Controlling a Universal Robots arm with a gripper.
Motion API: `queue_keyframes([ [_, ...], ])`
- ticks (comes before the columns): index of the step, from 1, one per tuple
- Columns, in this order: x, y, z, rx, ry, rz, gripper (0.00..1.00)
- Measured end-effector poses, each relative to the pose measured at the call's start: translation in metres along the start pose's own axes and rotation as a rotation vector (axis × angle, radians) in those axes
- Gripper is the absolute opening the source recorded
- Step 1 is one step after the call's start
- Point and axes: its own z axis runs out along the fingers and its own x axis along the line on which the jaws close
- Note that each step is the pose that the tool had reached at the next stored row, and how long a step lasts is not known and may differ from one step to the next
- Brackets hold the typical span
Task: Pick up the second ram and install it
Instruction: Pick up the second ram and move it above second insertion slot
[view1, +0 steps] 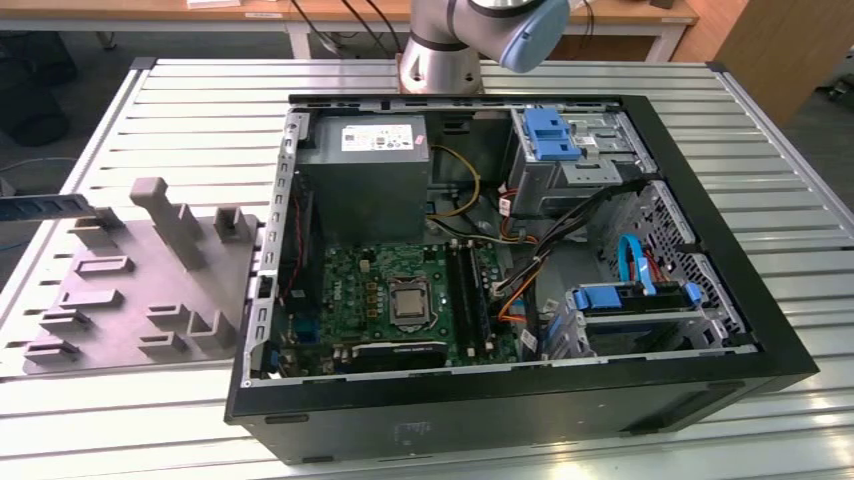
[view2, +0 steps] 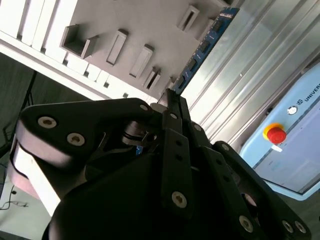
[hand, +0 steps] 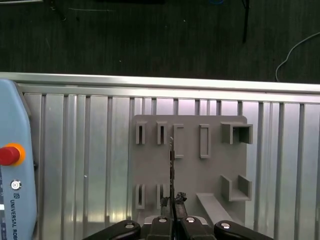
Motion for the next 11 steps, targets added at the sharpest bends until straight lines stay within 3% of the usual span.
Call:
queue_keyframes([
  [11,-0.0012,-0.0008,-0.0349,0.0052,0.0000,0.000,0.13],
])
